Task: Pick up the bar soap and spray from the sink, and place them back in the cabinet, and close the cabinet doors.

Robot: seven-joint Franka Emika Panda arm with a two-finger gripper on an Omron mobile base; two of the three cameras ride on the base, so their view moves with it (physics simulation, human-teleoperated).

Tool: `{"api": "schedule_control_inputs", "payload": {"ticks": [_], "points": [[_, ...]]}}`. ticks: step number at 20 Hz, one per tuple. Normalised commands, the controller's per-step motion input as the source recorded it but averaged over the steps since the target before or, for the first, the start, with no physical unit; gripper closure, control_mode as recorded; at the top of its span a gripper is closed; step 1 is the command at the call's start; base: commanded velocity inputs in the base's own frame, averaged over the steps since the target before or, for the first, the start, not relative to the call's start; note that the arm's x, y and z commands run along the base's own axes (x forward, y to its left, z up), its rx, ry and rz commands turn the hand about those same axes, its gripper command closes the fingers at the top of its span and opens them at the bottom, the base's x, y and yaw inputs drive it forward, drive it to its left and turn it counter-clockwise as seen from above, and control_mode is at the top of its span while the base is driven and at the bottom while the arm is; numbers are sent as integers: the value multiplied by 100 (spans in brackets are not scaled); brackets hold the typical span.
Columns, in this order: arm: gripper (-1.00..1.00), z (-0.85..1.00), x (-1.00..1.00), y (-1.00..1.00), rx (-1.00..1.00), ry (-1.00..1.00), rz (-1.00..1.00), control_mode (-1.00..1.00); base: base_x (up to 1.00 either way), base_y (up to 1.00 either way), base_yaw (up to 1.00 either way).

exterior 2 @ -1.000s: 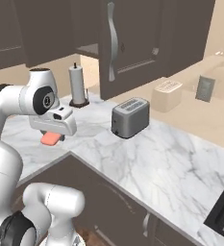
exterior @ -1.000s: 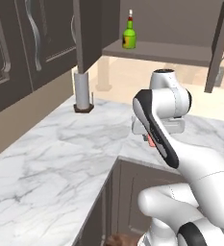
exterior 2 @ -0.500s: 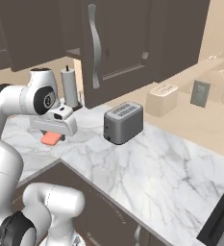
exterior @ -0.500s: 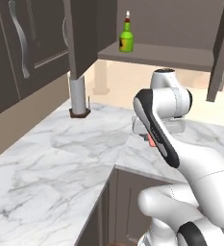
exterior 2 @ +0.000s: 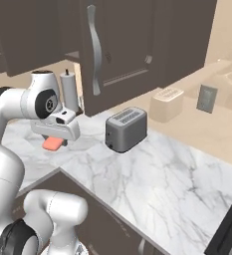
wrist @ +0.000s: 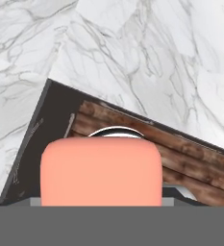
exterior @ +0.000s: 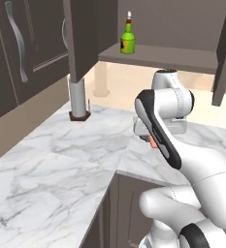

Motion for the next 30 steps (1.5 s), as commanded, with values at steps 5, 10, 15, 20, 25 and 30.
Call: {"api": "schedule_control_inputs", "payload": {"ticks": [5,10,15,20,25,30], "points": [[100,0,0,0,0,0,0,100,59,26,0],[100,0,0,0,0,0,0,100,55,11,0],[100,0,0,0,0,0,0,100,60,10,0],[100,0,0,0,0,0,0,100,68,14,0],[100,0,0,0,0,0,0,100,73,13,0],[100,0,0,0,0,0,0,100,79,10,0]]}}
